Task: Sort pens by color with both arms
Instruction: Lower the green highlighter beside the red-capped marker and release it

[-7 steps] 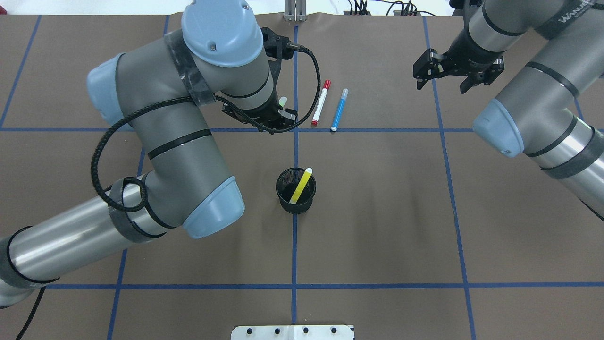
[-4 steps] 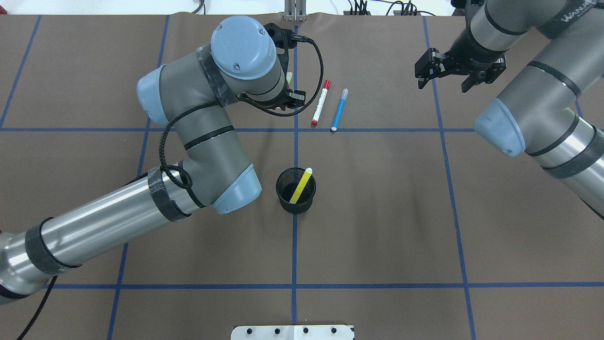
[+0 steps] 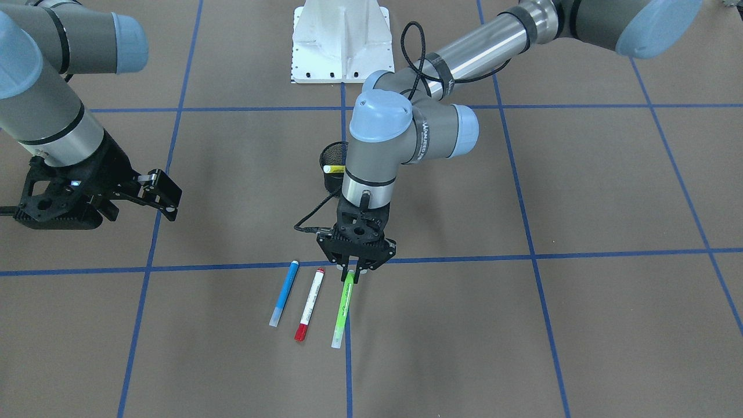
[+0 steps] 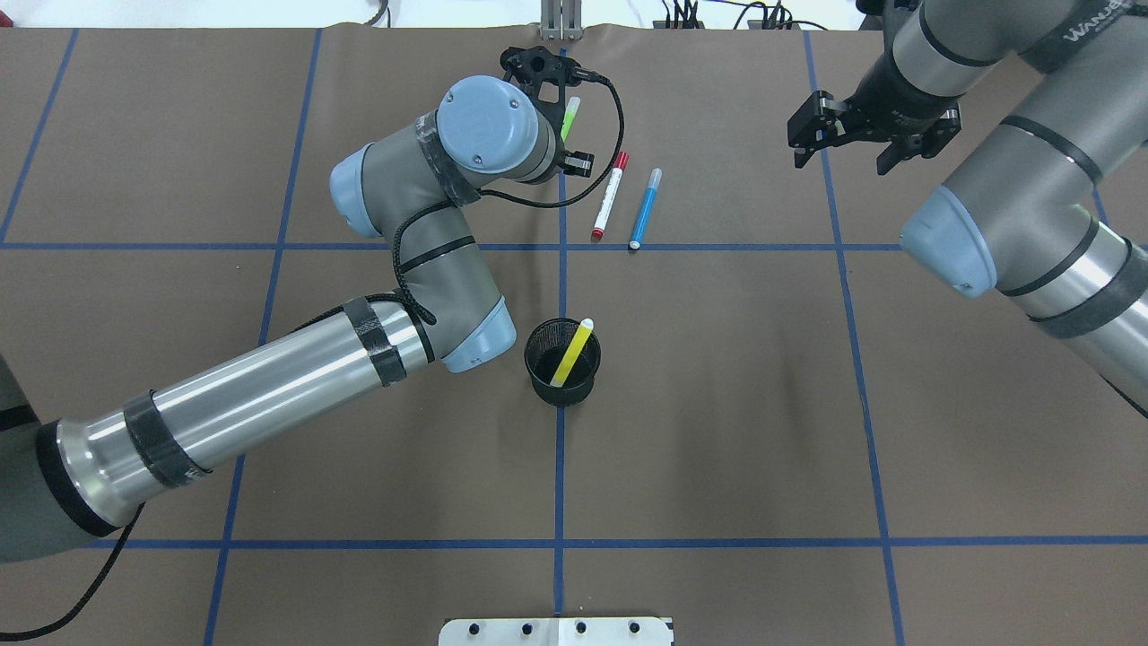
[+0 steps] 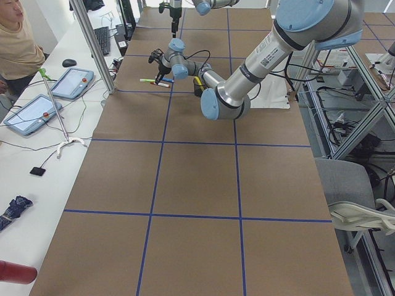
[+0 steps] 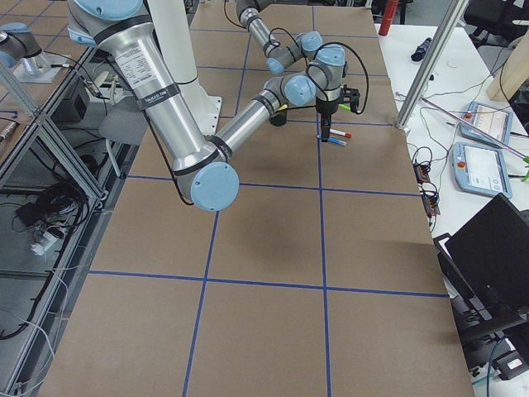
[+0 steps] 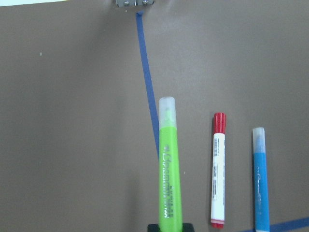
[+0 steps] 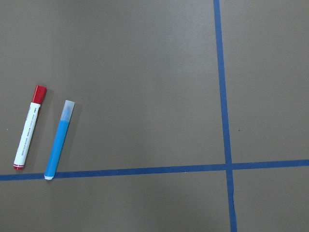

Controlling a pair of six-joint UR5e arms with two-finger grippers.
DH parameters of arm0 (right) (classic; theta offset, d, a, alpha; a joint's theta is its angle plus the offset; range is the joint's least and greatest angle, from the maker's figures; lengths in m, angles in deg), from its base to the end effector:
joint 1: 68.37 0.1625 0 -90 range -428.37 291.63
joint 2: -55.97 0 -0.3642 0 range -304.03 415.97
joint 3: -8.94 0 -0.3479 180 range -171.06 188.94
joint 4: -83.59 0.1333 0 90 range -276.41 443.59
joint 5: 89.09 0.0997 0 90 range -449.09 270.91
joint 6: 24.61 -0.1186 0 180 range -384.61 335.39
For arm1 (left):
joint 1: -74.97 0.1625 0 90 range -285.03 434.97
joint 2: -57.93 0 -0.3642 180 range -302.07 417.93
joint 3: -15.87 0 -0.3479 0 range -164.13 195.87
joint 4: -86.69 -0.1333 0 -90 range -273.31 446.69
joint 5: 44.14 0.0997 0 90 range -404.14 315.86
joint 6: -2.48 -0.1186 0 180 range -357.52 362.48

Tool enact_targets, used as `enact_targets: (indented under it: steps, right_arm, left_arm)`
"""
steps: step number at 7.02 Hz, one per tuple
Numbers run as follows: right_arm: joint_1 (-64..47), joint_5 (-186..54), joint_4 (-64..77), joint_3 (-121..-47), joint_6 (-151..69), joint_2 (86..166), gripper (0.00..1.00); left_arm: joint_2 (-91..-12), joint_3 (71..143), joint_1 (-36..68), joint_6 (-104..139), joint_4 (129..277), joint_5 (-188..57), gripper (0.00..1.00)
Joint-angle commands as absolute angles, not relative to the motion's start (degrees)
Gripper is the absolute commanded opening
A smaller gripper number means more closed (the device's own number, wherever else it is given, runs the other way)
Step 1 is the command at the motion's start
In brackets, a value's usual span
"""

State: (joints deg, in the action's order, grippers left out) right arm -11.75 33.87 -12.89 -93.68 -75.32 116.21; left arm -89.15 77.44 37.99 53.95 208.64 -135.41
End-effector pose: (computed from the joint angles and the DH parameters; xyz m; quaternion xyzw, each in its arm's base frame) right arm -0.2600 -0.5196 0.2663 0.0387 -0.3983 0.0510 0.9150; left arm 0.5311 -0.5635 0.1650 0.3013 0.4047 0.0173 0.8632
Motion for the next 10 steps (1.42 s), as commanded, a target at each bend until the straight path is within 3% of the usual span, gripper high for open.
enact_targets:
  steps: [1,2,4,7,8,10]
  right_arm:
    - [-11.8,33.9,-12.8,-93.5,-75.3,116.2,0.99]
    - [-11.8,33.9,-12.8,-93.5,-75.3,116.1,0.99]
    - [-11.8,33.9,-12.8,-93.5,-75.3,116.0,0.99]
    - [-11.8,33.9,-12.8,-93.5,-75.3,116.0,0.99]
    - [-11.8,33.9,-12.8,-93.5,-75.3,116.0,0.99]
    - [-11.9,34.0,-12.8,-93.5,-75.6,115.7,0.99]
  left_arm:
    - [-90.0,73.0,38.2,51.6,212.0,-134.7,0.0]
    - [-91.0,71.4,38.3,49.9,212.3,-134.6,0.0]
    - [-91.0,71.2,38.5,48.3,212.3,-134.7,0.13]
    - [-91.0,71.2,39.1,48.3,212.4,-134.8,0.68]
    - [-91.0,71.4,39.2,48.3,212.3,-135.0,0.82]
    - [-91.0,73.9,38.7,48.7,211.8,-135.5,0.93]
